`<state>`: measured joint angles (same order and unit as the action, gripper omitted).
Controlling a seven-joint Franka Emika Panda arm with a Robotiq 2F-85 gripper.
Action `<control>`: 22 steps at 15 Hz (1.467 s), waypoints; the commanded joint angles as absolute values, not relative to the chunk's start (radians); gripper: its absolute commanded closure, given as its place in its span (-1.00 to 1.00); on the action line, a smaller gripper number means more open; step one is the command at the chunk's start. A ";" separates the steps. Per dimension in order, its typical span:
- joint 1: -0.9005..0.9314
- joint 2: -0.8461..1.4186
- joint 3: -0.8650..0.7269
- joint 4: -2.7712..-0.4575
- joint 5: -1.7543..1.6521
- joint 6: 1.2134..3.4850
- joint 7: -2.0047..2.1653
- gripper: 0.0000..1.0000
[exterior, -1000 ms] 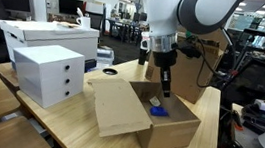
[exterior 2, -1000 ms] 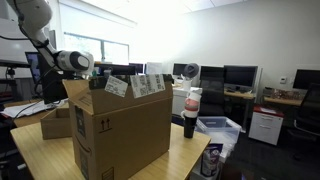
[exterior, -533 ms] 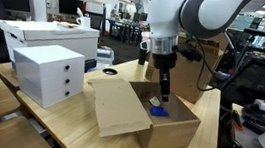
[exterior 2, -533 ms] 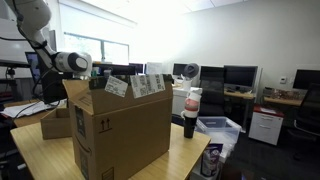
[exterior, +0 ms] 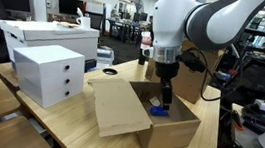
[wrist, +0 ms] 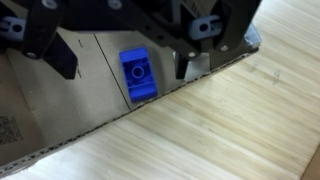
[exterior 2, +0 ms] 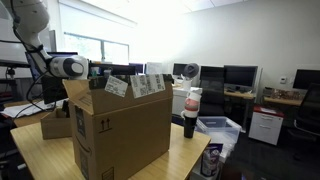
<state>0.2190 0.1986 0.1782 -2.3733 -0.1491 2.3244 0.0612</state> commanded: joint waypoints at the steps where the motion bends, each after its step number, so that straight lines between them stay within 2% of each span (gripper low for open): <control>1: 0.217 0.188 0.176 -2.412 -0.162 2.378 0.058 -1.00; 22: 0.225 0.258 0.117 -2.457 -0.318 2.510 0.106 -1.00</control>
